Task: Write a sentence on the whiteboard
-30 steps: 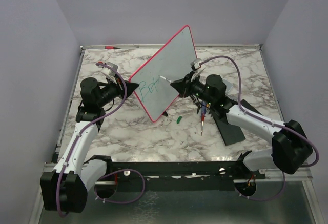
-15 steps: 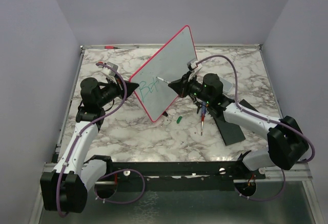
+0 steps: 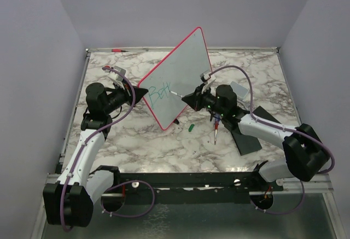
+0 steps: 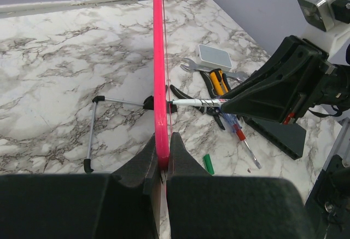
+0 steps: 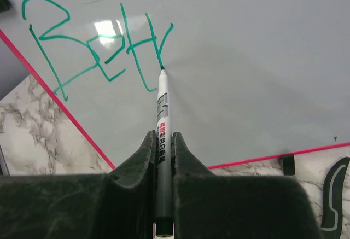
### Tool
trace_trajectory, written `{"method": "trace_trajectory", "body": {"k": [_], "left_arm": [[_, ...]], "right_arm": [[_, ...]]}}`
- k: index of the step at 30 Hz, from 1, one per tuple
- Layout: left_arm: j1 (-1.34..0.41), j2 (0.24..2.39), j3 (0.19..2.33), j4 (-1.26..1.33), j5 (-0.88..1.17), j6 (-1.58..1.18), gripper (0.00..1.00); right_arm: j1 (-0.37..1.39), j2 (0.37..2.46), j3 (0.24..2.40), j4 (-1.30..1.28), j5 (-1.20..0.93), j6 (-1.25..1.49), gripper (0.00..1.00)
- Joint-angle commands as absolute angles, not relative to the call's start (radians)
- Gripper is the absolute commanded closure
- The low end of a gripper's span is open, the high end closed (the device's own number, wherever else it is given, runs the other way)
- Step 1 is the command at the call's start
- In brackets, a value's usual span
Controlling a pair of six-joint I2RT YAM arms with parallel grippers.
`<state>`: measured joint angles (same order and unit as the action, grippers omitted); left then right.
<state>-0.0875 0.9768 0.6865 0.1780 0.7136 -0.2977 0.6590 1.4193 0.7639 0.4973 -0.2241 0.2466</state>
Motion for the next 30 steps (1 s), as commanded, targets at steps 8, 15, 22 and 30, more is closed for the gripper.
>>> {"method": "trace_trajectory", "body": {"k": [8,15,22,30], "left_arm": [[-0.118,1.011,0.644,0.015,0.769,-0.229,1.00],[-0.117,1.009,0.645,0.015,0.769,-0.229,1.00],[-0.119,1.009,0.645,0.015,0.767,-0.229,1.00],[-0.120,1.012,0.646,0.016,0.769,-0.229,1.00]], "right_arm": [[0.657,1.432,0.722,0.445,-0.116,0.261,0.99],[0.656,1.408,0.770,0.415,-0.059,0.227,0.99],[0.656,1.320,0.777,0.416,-0.103,0.190,0.99],[0.657,1.321,0.783,0.417,-0.258,0.172,0.99]]}}
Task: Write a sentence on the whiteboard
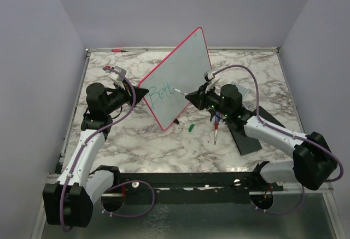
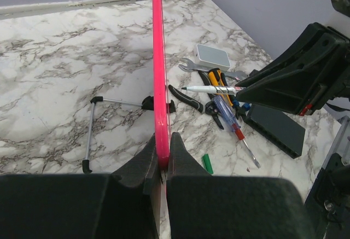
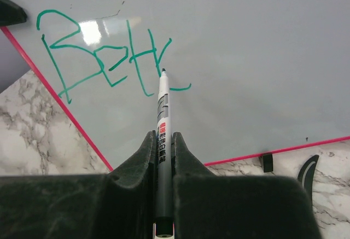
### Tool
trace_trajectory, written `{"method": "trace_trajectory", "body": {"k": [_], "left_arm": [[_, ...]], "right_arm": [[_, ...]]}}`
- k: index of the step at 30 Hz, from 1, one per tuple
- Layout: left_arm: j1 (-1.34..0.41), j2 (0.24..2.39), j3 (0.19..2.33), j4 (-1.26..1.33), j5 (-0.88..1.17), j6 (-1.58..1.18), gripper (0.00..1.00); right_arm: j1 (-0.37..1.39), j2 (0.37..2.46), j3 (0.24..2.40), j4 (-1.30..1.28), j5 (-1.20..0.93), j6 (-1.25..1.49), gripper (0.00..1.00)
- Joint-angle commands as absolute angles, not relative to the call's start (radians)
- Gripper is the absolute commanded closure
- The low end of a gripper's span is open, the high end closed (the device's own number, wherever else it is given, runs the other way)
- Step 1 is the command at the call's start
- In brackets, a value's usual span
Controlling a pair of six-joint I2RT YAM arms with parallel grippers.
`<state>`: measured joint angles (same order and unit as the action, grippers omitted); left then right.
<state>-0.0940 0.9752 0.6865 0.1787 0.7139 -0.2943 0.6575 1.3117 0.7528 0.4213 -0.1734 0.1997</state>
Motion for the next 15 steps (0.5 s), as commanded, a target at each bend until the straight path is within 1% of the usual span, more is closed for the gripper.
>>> {"method": "trace_trajectory", "body": {"k": [1,15], "left_arm": [[-0.120,1.011,0.646,0.016,0.768,-0.229,1.00],[-0.121,1.017,0.646,0.017,0.769,-0.229,1.00]], "right_arm": [[0.658,1.328,0.788,0.414,-0.263,0.170,0.99],[0.658,1.396,0.828,0.414,-0.299,0.156,0.99]]}}
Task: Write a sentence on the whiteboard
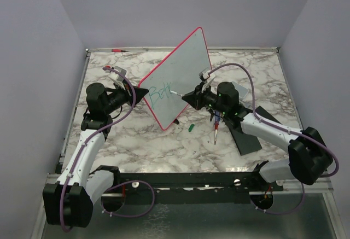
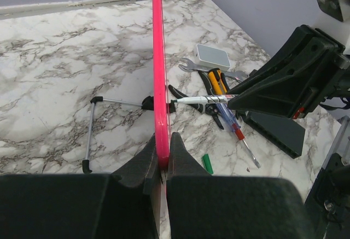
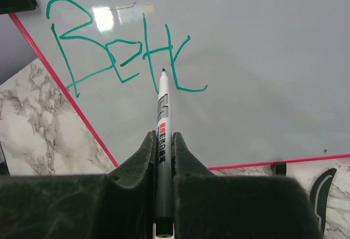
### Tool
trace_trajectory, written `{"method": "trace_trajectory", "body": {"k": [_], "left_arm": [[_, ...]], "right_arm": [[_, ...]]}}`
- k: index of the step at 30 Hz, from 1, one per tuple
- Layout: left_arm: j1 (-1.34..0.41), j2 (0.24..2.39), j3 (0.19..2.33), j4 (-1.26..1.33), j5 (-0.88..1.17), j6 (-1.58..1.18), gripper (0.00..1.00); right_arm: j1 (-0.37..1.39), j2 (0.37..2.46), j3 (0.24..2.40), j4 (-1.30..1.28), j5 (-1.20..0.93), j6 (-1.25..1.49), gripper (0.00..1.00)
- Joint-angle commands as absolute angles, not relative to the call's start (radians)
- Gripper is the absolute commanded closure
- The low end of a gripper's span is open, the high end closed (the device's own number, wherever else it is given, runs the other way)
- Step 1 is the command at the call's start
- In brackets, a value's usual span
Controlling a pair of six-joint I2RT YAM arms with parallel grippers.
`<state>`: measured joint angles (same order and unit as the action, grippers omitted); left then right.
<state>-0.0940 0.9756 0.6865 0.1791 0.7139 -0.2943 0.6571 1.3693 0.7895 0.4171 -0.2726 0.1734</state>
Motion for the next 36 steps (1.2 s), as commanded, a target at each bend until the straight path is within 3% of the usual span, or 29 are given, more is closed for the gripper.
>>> {"method": "trace_trajectory", "body": {"k": [1,26,36], "left_arm": [[-0.120,1.018,0.646,0.017,0.769,-0.230,1.00],[-0.121,1.016,0.646,0.017,0.769,-0.229,1.00],[-0.121,1.011,0.644,0.017,0.768,-0.231,1.00]], "right_arm": [[0.658,1.400,0.829,0.413,-0.298,0.155,0.99],[0.658,1.326,0.797,0.450,-0.124,0.184,0.99],[0.656,1.351,0.812,0.414,-0.171,0.164,0.99]]}}
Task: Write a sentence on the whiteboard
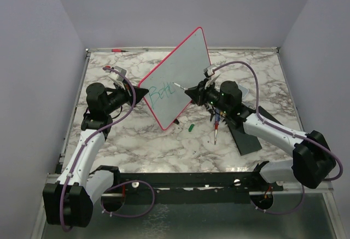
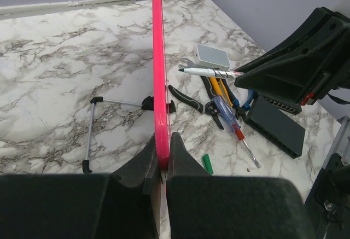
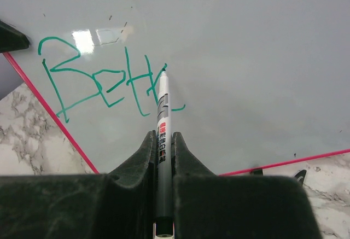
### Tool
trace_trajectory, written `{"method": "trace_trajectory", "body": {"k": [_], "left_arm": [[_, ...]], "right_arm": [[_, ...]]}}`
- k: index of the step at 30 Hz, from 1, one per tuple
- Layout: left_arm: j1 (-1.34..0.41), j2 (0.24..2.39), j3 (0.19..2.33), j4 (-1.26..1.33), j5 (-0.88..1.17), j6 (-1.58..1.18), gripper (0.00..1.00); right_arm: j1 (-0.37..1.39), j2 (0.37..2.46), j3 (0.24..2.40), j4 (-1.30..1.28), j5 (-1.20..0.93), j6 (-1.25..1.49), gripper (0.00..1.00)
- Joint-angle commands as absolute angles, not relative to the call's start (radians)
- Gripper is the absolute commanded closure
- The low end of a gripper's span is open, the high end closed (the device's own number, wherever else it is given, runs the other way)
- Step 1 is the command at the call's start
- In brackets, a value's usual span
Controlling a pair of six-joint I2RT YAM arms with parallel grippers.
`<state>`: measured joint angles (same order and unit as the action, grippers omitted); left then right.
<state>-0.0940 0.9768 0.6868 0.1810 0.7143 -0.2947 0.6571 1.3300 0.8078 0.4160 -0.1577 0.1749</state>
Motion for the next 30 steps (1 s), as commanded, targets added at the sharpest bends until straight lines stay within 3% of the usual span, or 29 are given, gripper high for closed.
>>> {"method": "trace_trajectory", "body": {"k": [1,30], "left_arm": [[-0.121,1.010,0.644,0.017,0.768,-0.230,1.00],[-0.121,1.015,0.645,0.017,0.770,-0.231,1.00]], "right_arm": [[0.658,1.357,0.813,0.415,-0.177,0.165,1.00],[0.652,1.428,0.853,0.390,-0.020,0.166,0.99]]}}
